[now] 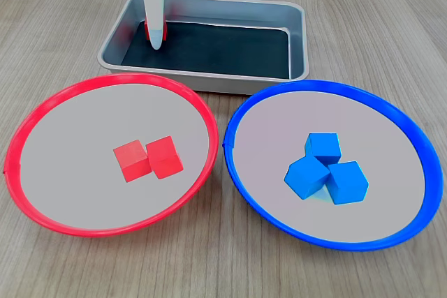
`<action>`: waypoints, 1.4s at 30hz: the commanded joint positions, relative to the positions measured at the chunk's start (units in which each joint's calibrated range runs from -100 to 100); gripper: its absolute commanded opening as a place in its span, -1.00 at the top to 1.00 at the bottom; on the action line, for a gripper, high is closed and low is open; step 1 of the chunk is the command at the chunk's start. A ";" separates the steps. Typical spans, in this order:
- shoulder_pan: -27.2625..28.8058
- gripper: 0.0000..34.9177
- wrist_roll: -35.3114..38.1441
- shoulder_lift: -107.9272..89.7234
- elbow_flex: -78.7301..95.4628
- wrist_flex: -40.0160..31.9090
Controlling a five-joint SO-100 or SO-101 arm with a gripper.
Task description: Resolve any anomalies and move all blocks to matching dishes
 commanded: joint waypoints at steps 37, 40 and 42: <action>-18.70 1.00 -16.65 26.90 -61.56 3.55; -16.82 1.00 -16.31 34.15 -67.21 0.49; -15.41 1.00 -15.29 38.24 -68.85 -3.06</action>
